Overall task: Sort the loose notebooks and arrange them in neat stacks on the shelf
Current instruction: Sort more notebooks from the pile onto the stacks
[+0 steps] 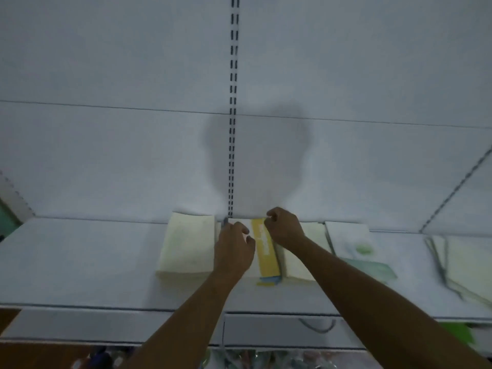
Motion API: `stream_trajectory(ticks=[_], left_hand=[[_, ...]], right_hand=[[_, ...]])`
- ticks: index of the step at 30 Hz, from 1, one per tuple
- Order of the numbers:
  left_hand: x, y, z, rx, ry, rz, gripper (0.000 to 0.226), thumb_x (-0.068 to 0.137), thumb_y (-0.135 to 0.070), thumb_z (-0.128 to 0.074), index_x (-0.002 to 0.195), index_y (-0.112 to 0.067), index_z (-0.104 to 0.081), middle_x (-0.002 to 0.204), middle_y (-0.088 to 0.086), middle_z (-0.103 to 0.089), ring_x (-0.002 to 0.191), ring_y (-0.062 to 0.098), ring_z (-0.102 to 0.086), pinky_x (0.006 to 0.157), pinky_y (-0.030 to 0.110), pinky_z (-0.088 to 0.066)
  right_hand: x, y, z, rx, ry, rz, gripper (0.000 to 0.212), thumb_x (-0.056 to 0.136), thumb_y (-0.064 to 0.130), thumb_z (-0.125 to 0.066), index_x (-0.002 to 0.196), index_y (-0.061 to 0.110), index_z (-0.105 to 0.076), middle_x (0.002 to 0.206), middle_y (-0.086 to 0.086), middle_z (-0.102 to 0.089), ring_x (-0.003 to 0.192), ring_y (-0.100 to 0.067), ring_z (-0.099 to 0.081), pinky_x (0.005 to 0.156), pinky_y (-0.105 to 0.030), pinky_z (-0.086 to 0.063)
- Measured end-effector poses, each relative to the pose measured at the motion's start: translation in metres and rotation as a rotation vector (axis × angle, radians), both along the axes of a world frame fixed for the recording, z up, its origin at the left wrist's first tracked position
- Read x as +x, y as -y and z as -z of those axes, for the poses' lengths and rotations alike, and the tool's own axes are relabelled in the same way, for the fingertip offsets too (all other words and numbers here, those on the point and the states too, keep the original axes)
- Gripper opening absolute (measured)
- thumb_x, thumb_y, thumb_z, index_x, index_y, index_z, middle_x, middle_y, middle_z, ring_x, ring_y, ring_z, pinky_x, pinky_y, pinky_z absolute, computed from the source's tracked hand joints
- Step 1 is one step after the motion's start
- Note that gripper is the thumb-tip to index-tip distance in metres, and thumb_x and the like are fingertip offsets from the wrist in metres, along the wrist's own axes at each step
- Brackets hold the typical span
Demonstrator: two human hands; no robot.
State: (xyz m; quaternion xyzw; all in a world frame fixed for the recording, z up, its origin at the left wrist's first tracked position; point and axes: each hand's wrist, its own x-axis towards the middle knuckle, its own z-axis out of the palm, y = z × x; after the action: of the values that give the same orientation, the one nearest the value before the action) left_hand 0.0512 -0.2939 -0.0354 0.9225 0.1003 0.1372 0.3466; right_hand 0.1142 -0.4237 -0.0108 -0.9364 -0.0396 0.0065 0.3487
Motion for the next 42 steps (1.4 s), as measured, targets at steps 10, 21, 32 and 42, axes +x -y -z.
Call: stream_trajectory(ticks=[10, 21, 32, 42], left_hand=[[0.018, 0.229, -0.010, -0.028, -0.185, 0.492, 0.018, 0.086, -0.027, -0.057, 0.100, -0.017, -0.061, 0.103, 0.001, -0.064, 0.096, 0.019, -0.060, 0.084, 0.032, -0.051], [0.025, 0.426, 0.025, -0.021, -0.343, 0.609, 0.032, 0.089, -0.030, -0.054, 0.117, -0.016, -0.055, 0.117, 0.005, -0.061, 0.104, 0.021, -0.059, 0.088, 0.031, -0.048], [0.043, 0.531, 0.064, 0.059, -0.368, 0.635, 0.054, 0.095, -0.032, -0.048, 0.144, -0.013, -0.036, 0.145, 0.007, -0.041, 0.131, 0.024, -0.037, 0.107, 0.033, -0.034], [0.039, 0.547, 0.082, 0.000, -0.326, 0.428, 0.039, 0.089, -0.030, -0.061, 0.124, -0.013, -0.052, 0.122, 0.005, -0.056, 0.115, 0.021, -0.050, 0.092, 0.032, -0.044]], right_hand=[[-0.014, 0.295, -0.001, -0.175, 0.020, 0.409, 0.036, 0.093, 0.031, -0.049, 0.124, 0.013, -0.055, 0.124, -0.008, -0.060, 0.116, -0.022, -0.055, 0.098, -0.032, -0.042], [-0.043, 0.513, 0.053, -0.142, -0.128, 0.662, 0.036, 0.093, 0.029, -0.049, 0.123, 0.010, -0.055, 0.119, -0.012, -0.062, 0.115, -0.028, -0.055, 0.093, -0.035, -0.044], [-0.039, 0.595, 0.100, -0.220, -0.289, 0.641, 0.054, 0.091, 0.045, -0.052, 0.122, 0.000, -0.053, 0.123, -0.021, -0.054, 0.114, -0.035, -0.053, 0.093, -0.037, -0.044], [-0.047, 0.589, 0.115, -0.120, -0.292, 0.707, 0.047, 0.081, 0.034, -0.066, 0.109, 0.000, -0.050, 0.114, -0.016, -0.046, 0.107, -0.034, -0.051, 0.084, -0.037, -0.046]])
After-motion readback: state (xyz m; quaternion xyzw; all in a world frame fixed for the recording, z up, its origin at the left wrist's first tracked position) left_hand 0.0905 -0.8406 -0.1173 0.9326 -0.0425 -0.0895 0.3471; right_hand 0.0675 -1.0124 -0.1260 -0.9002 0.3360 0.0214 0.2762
